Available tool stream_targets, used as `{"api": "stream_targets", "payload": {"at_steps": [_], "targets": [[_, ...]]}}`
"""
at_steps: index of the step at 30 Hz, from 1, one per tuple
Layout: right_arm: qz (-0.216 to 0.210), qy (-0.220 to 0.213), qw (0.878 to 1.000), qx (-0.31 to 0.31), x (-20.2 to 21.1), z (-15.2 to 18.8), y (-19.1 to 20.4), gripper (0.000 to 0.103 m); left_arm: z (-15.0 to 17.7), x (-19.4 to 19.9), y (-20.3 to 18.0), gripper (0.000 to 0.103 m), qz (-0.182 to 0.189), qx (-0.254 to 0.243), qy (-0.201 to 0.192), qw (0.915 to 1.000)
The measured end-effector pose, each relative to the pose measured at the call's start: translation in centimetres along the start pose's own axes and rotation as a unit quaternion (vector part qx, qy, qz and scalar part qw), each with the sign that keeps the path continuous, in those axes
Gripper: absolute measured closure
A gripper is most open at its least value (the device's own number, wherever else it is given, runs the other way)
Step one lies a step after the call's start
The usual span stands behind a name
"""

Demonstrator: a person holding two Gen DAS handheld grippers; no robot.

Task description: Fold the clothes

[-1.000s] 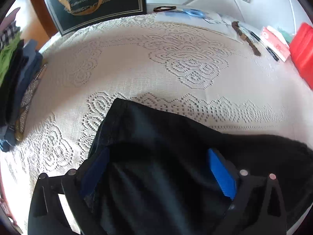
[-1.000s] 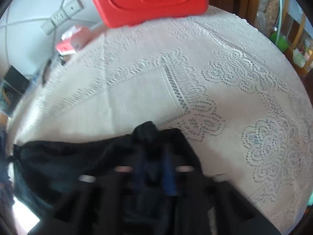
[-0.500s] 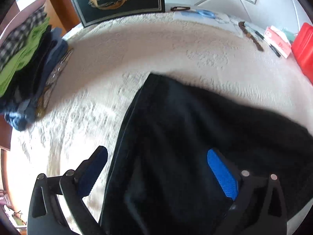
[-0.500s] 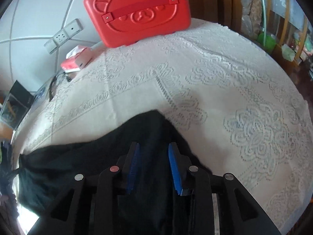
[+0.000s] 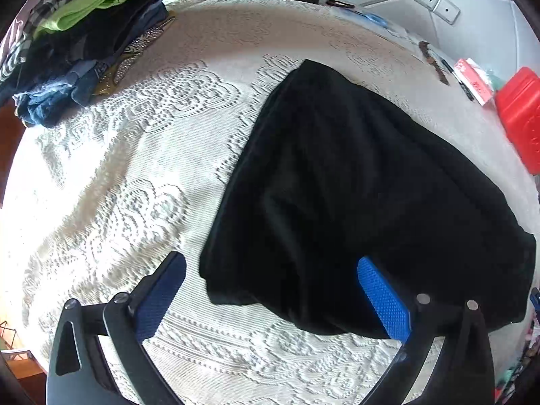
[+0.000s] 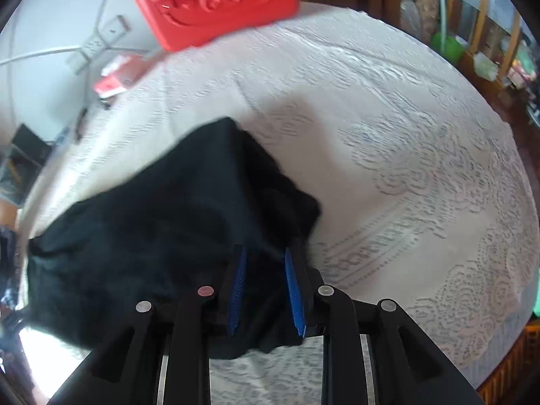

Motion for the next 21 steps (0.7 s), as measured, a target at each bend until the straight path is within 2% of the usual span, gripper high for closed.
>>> {"api": "stream_targets", "payload": {"at_steps": [3,7,12,13,15,16,17,18,19,20,21], "targets": [[-0.042,0.014,0.999,0.025,-0.7,0.9,2.3,0.079,1.4,-1.4,-0.1,0.000,-0.020,-0.013,0.025,0.9994],[-0.034,0.053,0.998,0.025,-2.9,2.7,2.0,0.080,2.0,-1.0,-0.1,0.000,-0.030,-0.031,-0.007,0.9991],[-0.083,0.049,0.995,-0.032,-3.0,3.0,0.1,0.082,2.3,-0.6,0.4,0.000,-0.030,-0.030,-0.039,0.9983],[-0.081,0.050,0.995,-0.026,-3.1,3.0,0.3,0.080,2.4,-0.5,0.6,0.000,-0.031,-0.028,-0.046,0.9981],[-0.076,0.049,0.996,0.005,-3.2,3.1,1.6,0.065,2.5,-0.3,0.8,0.000,-0.034,-0.019,-0.052,0.9979],[-0.084,0.051,0.995,0.027,-3.3,3.3,2.4,0.046,2.6,-0.2,0.8,0.000,-0.034,-0.003,-0.040,0.9986],[-0.087,0.059,0.993,0.050,-3.5,3.3,3.2,0.035,2.8,0.1,0.5,0.000,-0.029,0.020,-0.027,0.9990],[-0.084,0.069,0.992,0.067,-3.6,3.0,3.8,0.036,3.0,0.4,0.2,0.000,-0.025,0.042,-0.013,0.9987],[-0.081,0.080,0.990,0.083,-3.7,2.6,4.5,0.041,3.3,0.9,-0.5,0.000,-0.013,0.061,-0.010,0.9980],[-0.077,0.091,0.988,0.099,-3.7,2.3,5.1,0.049,3.7,1.7,-1.9,0.000,0.003,0.071,-0.018,0.9973],[-0.091,0.086,0.986,0.111,-3.4,1.4,5.6,0.050,4.1,2.3,-3.9,0.000,0.012,0.071,-0.027,0.9970]]}}
Point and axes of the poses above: each gripper's, at about its wrist camera, not at the fingertips, and x roughly against the way its jaws point, y to its left, z to its underside, the point moved 5 cm from there along -x, roughly the way its jaws point, and after that the axes turned 3 degrees about -x, right-handed, at the moved point
